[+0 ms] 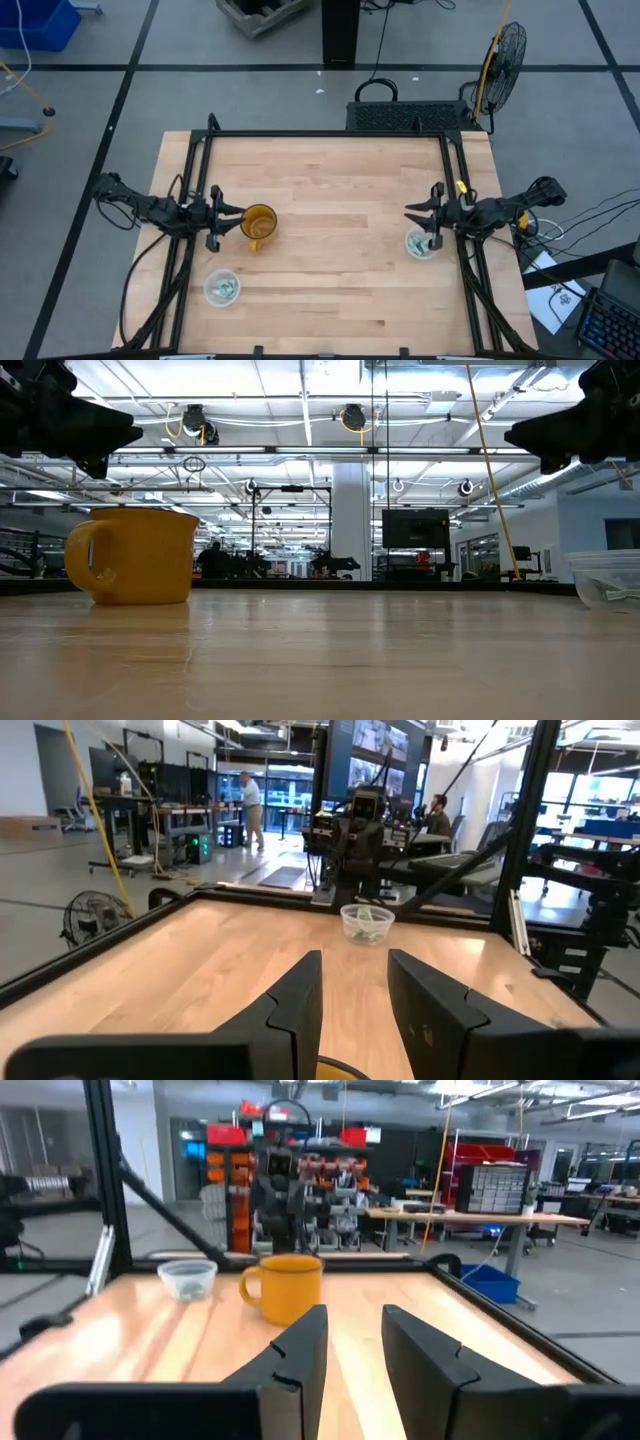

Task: Pick and place Stevia / Truvia into bins
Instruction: Return to Home Position

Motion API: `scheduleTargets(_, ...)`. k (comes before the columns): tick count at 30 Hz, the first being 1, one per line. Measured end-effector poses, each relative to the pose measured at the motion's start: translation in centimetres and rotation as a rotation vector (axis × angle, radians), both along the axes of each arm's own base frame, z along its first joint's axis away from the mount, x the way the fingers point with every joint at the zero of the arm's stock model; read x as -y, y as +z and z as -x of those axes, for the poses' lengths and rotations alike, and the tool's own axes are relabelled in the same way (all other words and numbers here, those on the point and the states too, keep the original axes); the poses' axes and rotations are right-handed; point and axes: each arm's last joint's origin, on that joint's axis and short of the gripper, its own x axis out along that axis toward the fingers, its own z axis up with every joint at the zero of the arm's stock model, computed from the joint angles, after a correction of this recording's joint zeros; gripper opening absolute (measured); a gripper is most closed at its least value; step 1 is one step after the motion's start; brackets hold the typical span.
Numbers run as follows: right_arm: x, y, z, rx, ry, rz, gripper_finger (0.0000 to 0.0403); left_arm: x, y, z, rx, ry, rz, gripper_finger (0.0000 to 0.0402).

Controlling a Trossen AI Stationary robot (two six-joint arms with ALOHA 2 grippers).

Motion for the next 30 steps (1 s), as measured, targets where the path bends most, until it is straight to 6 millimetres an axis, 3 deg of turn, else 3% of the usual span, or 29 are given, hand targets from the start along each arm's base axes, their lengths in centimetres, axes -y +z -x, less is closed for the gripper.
scheduleTargets(30, -0.11, -0.41, -0.21, -0.038, 0.009, -0.038, 0.0091, 0.00, 0.00, 0.00, 0.000, -0.003, 0.013, 0.0122)
